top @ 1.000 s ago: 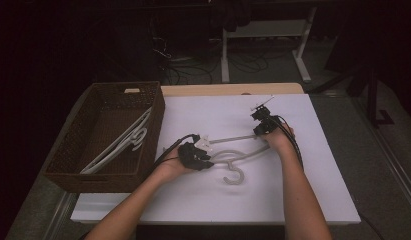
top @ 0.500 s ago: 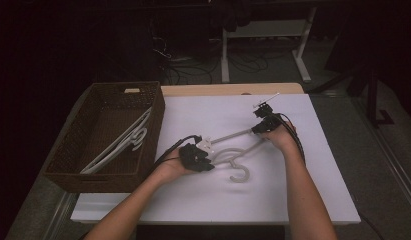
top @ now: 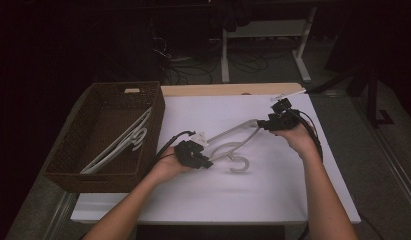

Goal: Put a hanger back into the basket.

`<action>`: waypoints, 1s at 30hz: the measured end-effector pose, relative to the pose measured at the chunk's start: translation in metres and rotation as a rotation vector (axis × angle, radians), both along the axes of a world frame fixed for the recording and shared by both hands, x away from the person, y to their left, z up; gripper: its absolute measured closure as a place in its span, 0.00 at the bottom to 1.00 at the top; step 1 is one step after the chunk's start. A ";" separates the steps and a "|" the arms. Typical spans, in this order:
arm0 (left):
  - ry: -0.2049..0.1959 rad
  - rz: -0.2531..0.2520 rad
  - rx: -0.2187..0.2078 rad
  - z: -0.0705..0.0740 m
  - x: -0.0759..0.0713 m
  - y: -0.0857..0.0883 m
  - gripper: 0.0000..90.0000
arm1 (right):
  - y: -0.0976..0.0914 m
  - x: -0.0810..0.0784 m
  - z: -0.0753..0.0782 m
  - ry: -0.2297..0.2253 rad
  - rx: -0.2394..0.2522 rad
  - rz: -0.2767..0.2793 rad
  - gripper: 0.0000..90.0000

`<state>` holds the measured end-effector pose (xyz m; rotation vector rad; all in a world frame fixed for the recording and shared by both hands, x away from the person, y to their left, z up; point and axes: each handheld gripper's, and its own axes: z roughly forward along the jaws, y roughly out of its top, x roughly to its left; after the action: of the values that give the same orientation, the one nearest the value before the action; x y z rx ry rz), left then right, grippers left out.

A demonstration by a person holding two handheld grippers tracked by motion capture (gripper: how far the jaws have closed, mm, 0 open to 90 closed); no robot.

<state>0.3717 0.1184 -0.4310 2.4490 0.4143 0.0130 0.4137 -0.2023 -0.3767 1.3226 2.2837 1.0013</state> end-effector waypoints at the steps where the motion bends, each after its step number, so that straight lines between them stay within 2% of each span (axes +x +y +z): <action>1: 0.006 0.013 -0.008 0.001 0.000 0.001 0.91 | -0.002 -0.005 0.002 -0.007 0.006 0.004 0.42; 5: 0.027 0.054 -0.027 0.006 0.000 0.003 0.91 | -0.008 -0.022 0.004 -0.037 0.029 0.023 0.32; 11: 0.068 0.098 -0.052 0.018 0.005 0.004 0.91 | -0.014 -0.046 0.002 -0.058 0.085 0.057 0.26; 17: 0.085 0.143 -0.094 0.040 0.006 0.006 0.91 | -0.015 -0.067 -0.006 -0.095 0.107 0.067 0.16; 20: 0.092 0.143 -0.089 0.052 0.005 0.005 0.91 | -0.014 -0.075 -0.016 -0.106 0.116 0.078 0.14; 23: 0.091 0.148 -0.087 0.063 0.004 0.005 0.91 | -0.010 -0.080 -0.025 -0.098 0.094 0.104 0.12; 26: 0.067 0.148 -0.089 0.077 0.002 0.006 0.91 | -0.007 -0.086 -0.033 -0.113 0.077 0.112 0.07; 30: 0.045 0.142 -0.087 0.098 0.003 0.012 0.91 | -0.005 -0.094 -0.041 -0.117 0.078 0.144 0.02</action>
<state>0.3745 0.1306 -0.3327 2.3339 0.5958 -0.0004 0.3200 -0.2077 -0.4174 1.1087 2.2988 1.1931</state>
